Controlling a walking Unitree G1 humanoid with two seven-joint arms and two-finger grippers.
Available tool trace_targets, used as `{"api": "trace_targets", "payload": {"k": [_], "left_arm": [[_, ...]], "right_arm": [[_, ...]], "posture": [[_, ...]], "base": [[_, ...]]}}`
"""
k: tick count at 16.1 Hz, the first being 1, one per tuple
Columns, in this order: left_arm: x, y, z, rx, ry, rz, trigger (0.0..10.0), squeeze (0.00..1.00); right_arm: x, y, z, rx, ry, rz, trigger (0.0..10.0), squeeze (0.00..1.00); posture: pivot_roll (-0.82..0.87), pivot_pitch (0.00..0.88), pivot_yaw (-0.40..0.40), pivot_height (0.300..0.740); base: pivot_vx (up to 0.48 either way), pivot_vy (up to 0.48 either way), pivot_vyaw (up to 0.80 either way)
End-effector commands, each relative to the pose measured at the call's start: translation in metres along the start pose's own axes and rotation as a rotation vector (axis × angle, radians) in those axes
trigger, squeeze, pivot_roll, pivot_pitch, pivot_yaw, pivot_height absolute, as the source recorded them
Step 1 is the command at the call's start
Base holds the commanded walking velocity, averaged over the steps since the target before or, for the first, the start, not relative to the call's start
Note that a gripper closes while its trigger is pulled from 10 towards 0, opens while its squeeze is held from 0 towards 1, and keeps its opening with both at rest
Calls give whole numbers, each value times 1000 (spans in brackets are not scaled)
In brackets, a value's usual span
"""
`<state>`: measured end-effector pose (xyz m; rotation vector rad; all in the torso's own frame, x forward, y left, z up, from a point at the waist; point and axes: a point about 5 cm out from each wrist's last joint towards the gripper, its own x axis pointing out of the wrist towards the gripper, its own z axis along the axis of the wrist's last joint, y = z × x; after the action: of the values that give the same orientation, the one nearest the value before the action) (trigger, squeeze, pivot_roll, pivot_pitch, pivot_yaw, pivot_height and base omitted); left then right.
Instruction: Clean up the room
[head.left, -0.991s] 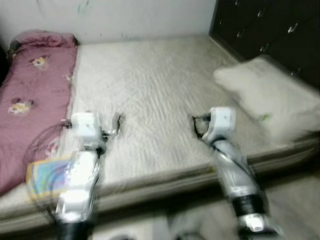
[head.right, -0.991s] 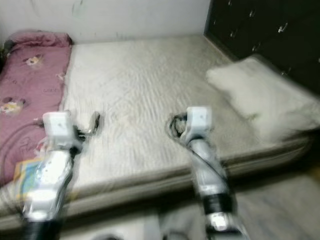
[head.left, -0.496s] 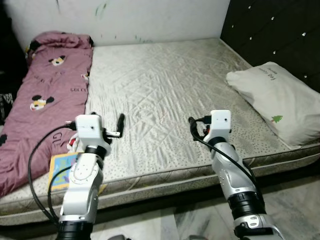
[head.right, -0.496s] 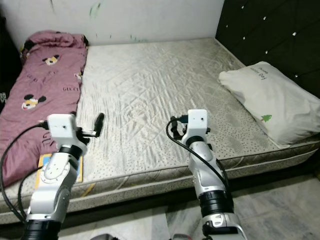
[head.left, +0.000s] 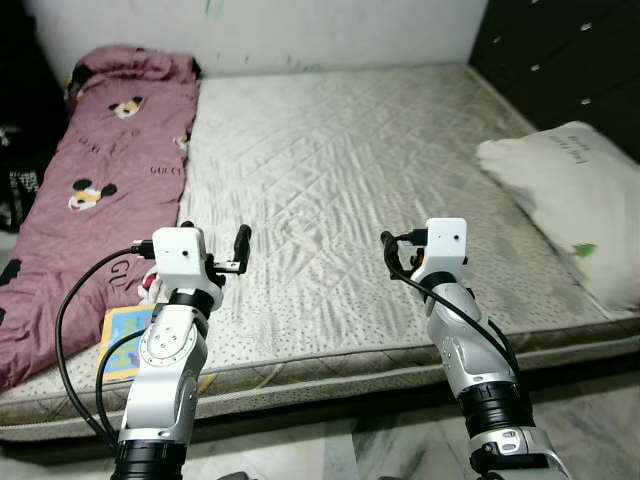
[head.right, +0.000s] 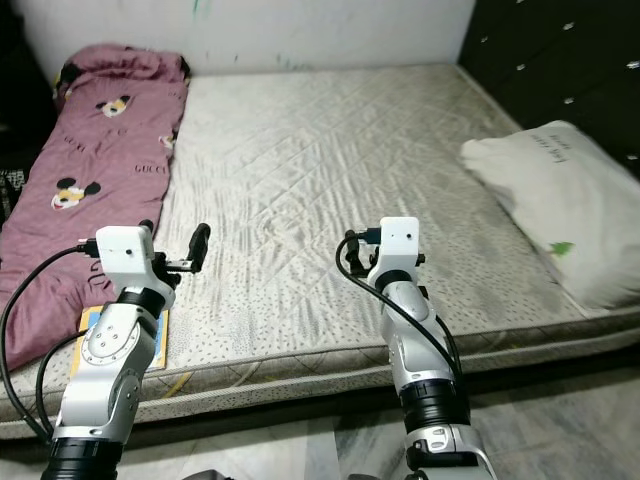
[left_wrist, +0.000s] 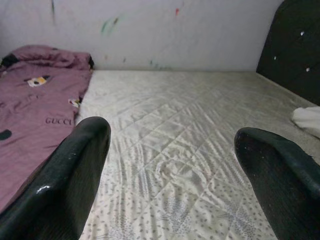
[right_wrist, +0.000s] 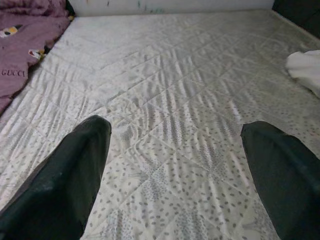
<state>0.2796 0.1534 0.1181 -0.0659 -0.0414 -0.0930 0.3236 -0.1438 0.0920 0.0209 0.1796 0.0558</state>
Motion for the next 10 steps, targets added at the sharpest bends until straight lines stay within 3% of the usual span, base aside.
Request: {"api": "trace_targets", "payload": {"k": [1, 7, 10], "left_arm": [[0, 0, 2, 6, -7, -10, 10000, 0], [0, 0, 2, 5, -8, -14, 10000, 0], [0, 1, -1, -6, 15, 12, 10000, 0]], "right_arm": [[1, 1, 2, 2, -4, 4, 10000, 0], [1, 1, 2, 2, -4, 5, 10000, 0], [0, 1, 1, 2, -3, 5, 10000, 0]], "posture": [[-120, 0, 7, 740], [-120, 0, 8, 740], [-116, 0, 6, 740]], "base": [[330, 0, 0], [326, 0, 0], [0, 0, 0]]}}
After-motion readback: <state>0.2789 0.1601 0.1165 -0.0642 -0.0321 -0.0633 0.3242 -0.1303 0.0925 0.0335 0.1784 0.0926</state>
